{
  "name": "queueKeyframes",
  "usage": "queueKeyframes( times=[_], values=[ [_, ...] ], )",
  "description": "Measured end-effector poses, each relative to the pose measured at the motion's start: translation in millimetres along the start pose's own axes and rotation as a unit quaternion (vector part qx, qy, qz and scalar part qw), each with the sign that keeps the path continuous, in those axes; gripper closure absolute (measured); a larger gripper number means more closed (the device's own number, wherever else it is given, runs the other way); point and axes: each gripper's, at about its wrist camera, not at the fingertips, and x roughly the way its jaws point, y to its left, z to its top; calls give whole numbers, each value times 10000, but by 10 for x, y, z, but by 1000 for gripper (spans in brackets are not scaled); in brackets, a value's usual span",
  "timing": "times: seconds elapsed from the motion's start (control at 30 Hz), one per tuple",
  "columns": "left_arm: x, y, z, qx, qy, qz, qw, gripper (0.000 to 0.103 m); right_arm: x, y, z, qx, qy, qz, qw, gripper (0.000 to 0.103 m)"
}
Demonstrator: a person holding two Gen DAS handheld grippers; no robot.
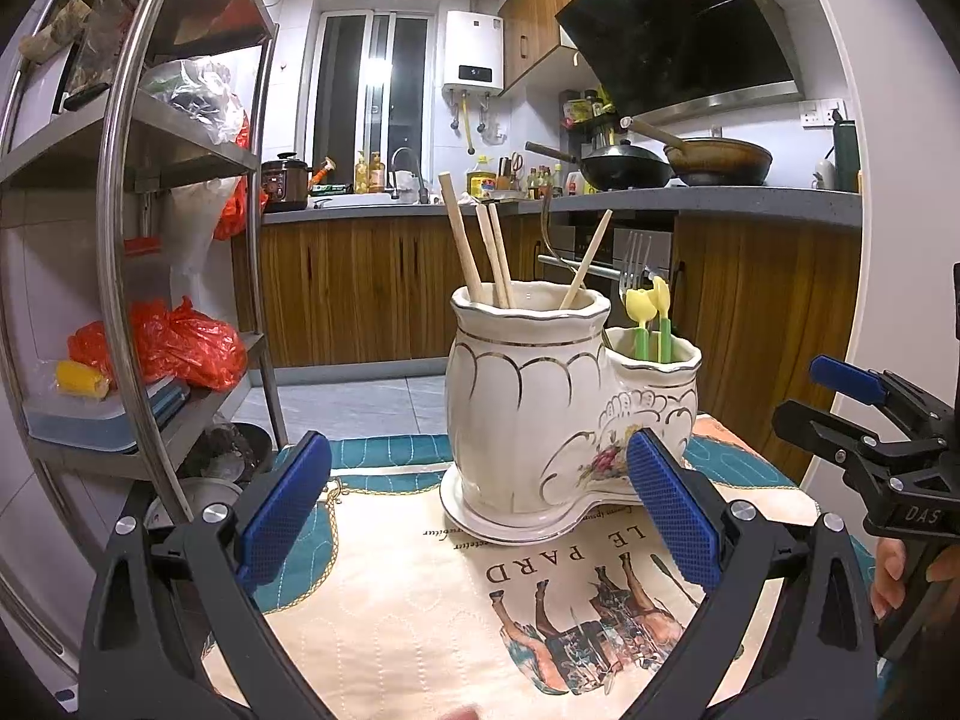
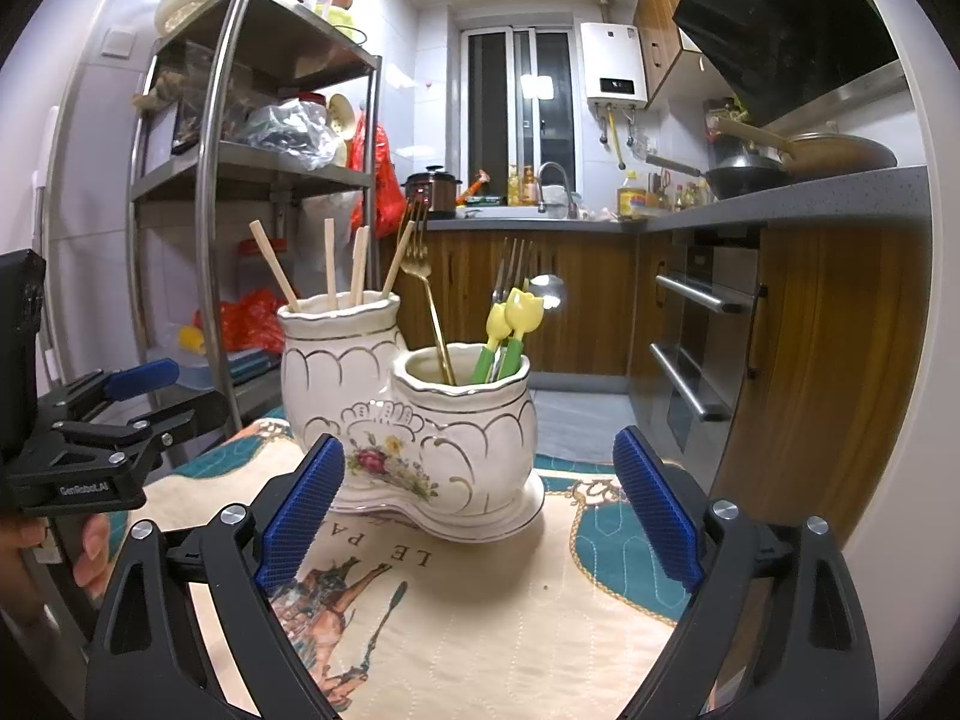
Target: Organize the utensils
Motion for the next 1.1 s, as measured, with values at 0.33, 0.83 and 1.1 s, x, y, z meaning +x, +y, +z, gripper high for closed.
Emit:
queueKeyframes(
  times=[0.33, 0.83, 1.1],
  values=[
    [2, 1, 0, -3, 6, -7, 10000, 6, 0, 5, 0, 1, 3, -4, 10000, 11],
    [4, 33, 23, 6, 41, -20, 10000, 6, 0, 6, 1, -1, 5, -4, 10000, 10],
    [0, 39, 23, 11, 41, -24, 10000, 6, 0, 7, 2, -2, 9, -4, 10000, 10]
  ],
)
